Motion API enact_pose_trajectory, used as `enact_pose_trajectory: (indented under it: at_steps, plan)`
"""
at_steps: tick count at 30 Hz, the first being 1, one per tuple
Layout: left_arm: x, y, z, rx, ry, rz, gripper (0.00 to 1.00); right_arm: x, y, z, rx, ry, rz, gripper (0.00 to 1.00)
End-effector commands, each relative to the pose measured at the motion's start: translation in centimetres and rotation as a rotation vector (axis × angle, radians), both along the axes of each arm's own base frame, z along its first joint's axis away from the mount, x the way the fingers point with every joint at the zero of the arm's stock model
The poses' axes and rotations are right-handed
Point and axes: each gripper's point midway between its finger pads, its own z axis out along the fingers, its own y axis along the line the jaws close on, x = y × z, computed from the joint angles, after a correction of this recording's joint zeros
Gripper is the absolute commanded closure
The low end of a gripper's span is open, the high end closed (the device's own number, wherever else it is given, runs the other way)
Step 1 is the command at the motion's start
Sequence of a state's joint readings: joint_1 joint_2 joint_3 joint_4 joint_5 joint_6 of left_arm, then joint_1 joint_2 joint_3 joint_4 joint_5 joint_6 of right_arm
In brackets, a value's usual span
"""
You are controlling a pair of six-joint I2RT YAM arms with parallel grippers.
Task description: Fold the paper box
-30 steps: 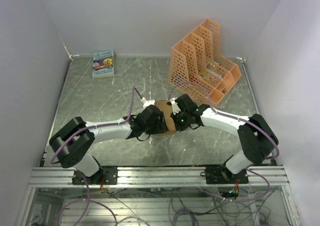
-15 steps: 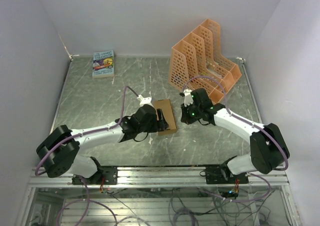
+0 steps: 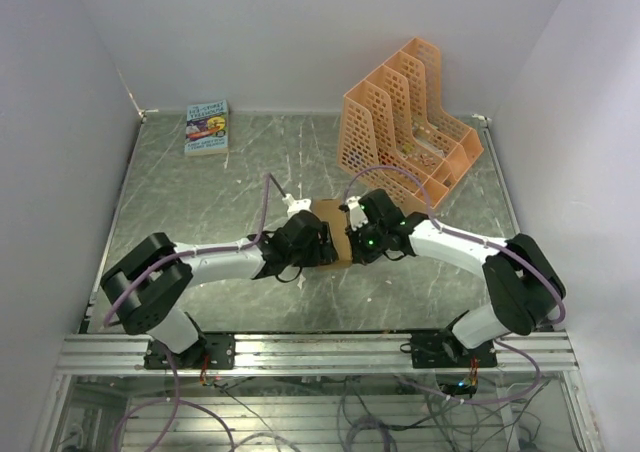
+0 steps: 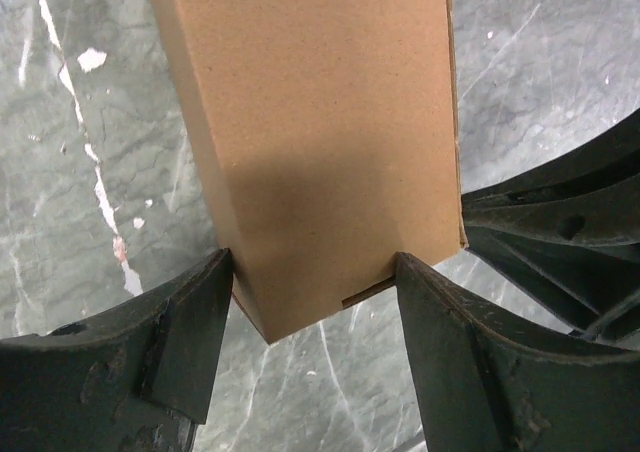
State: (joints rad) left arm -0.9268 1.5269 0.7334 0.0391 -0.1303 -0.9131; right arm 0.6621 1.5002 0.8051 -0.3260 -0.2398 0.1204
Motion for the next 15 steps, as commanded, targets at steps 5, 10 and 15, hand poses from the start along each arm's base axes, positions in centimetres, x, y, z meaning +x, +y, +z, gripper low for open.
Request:
enact_pose_trajectory:
  at_steps: [5, 10, 15]
  plan:
    - [1.1, -1.6, 4.1, -0.058, -0.107, -0.017, 0.23, 3.7, -1.2, 2.8, 0.021, -0.126, -0.058, 1.00]
    - [0.5, 2.2, 5.6, -0.042, -0.165, 0.014, 0.13, 5.6, -2.9, 6.7, 0.069, -0.275, 0.020, 1.00]
    - [1.6, 3.0, 8.9, -0.228, -0.200, 0.011, 0.01, 7.0, -2.3, 11.1, 0.179, -0.394, 0.223, 0.67]
